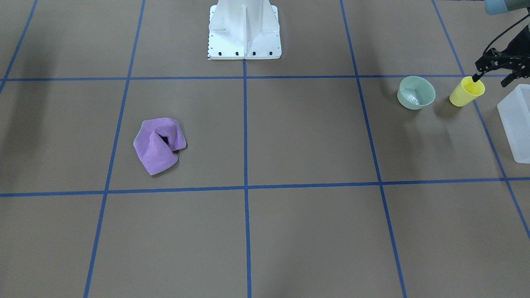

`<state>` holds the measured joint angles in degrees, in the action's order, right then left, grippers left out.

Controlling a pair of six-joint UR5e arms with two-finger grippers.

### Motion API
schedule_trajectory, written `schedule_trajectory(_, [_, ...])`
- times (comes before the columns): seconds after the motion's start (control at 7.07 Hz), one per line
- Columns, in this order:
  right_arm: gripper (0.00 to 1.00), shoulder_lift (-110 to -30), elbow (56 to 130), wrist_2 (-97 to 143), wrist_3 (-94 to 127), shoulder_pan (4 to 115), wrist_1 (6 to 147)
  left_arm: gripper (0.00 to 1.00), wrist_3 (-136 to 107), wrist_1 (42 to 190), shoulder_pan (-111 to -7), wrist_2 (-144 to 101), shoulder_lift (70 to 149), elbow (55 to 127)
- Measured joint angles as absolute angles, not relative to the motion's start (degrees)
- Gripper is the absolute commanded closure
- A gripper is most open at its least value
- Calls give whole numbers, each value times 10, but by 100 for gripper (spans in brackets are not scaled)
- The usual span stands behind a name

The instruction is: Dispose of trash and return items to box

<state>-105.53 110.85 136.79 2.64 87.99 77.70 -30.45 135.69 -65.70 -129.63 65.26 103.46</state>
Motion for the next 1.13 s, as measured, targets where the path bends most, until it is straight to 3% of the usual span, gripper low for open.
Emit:
schedule_trajectory(0.57, [0, -1060, 1108, 1367, 27, 880, 772, 4, -399, 1453, -569, -1244, 650, 1004])
schedule_trajectory(0.71, [0, -1061, 1108, 1366, 28, 880, 772, 11, -401, 1455, -562, -1243, 648, 1004])
schedule_trajectory(0.85, [0, -1061, 1108, 1365, 28, 879, 772, 28, -401, 1457, -554, -1242, 644, 1004])
schedule_trajectory(1.13, [0, -1061, 1107, 1365, 28, 879, 772, 100, -399, 1457, -537, -1242, 641, 1004])
